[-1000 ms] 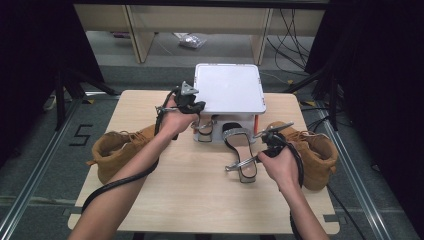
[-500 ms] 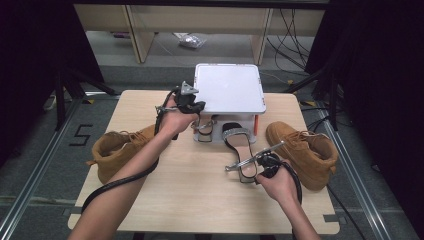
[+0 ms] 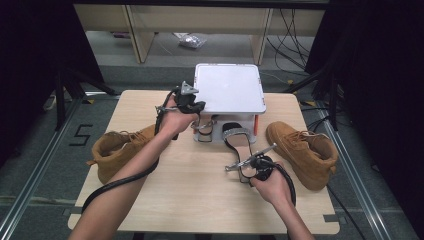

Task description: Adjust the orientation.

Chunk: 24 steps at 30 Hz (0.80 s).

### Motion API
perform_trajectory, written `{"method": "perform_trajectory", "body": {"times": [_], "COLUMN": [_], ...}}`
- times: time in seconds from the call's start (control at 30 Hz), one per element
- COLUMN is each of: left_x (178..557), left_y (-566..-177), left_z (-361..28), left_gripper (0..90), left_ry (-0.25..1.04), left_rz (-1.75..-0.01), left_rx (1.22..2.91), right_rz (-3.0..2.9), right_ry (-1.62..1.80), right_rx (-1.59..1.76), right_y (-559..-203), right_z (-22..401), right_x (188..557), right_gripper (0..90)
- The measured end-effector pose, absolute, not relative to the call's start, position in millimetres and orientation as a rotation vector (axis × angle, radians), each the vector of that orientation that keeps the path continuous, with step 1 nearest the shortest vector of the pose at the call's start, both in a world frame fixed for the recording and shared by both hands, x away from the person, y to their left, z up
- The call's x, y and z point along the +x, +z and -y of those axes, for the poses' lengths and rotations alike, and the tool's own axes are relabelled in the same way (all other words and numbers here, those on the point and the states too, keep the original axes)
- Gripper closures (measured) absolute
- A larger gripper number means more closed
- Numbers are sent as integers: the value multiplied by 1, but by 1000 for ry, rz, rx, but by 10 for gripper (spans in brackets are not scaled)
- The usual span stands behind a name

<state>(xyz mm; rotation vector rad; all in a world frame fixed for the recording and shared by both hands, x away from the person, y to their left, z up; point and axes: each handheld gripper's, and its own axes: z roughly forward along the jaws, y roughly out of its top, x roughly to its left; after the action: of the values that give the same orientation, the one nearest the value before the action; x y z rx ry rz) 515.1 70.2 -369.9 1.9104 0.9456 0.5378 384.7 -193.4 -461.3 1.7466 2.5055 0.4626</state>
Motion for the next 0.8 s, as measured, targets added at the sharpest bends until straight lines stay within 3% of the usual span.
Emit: {"method": "perform_trajectory", "body": {"times": [0.8], "left_x": [515], "left_y": [-369], "left_z": [-69], "left_gripper": [896], "left_ry": [540], "left_rz": [-954], "left_rx": [1914], "right_rz": [-2404], "right_ry": [702], "right_rx": [1816], "right_y": [-466], "right_z": [166], "right_x": [415], "right_gripper": [900]}}
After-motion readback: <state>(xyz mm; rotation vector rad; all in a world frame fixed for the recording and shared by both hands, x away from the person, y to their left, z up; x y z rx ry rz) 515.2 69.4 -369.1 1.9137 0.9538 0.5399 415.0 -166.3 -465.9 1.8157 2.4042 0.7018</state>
